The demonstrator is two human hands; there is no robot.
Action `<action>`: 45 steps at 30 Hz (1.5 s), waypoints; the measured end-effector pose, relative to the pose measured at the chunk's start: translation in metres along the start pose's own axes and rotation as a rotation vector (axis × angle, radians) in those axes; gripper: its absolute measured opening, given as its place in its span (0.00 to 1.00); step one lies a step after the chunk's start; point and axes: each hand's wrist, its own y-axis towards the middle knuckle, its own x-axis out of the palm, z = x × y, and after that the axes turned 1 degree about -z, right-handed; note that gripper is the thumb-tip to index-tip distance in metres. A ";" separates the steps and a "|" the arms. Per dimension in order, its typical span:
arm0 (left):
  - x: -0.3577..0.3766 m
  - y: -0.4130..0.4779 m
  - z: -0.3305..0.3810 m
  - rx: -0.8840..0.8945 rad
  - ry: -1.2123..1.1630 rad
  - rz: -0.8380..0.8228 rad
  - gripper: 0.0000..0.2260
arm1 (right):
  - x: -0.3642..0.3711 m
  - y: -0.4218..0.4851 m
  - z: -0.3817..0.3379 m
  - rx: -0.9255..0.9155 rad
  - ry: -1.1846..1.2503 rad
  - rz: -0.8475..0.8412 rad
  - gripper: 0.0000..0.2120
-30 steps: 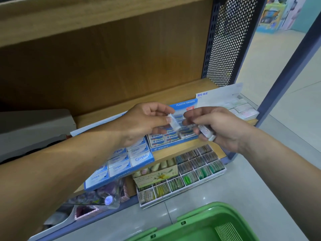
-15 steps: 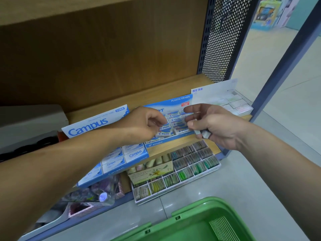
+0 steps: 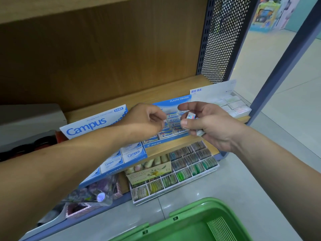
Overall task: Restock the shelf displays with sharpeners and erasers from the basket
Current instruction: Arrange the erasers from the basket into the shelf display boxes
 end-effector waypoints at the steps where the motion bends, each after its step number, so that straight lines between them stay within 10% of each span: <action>1: 0.000 -0.001 0.004 0.011 -0.053 -0.033 0.14 | 0.002 0.000 0.000 -0.023 0.004 0.000 0.22; 8: -0.002 -0.013 0.010 0.154 -0.104 -0.203 0.26 | 0.019 0.005 0.001 0.019 -0.005 0.096 0.29; 17: -0.017 -0.013 0.004 0.077 -0.014 -0.012 0.12 | 0.033 0.015 -0.005 0.176 0.075 0.150 0.05; 23: -0.038 -0.014 -0.011 0.013 -0.020 -0.049 0.09 | 0.031 0.013 -0.008 0.184 0.032 0.039 0.28; 39: -0.034 -0.006 -0.035 -0.028 0.354 -0.141 0.05 | 0.033 0.011 -0.003 -0.016 -0.143 0.273 0.13; 45: -0.031 -0.012 -0.017 0.050 0.040 -0.111 0.15 | 0.041 0.021 -0.003 0.029 0.025 0.248 0.08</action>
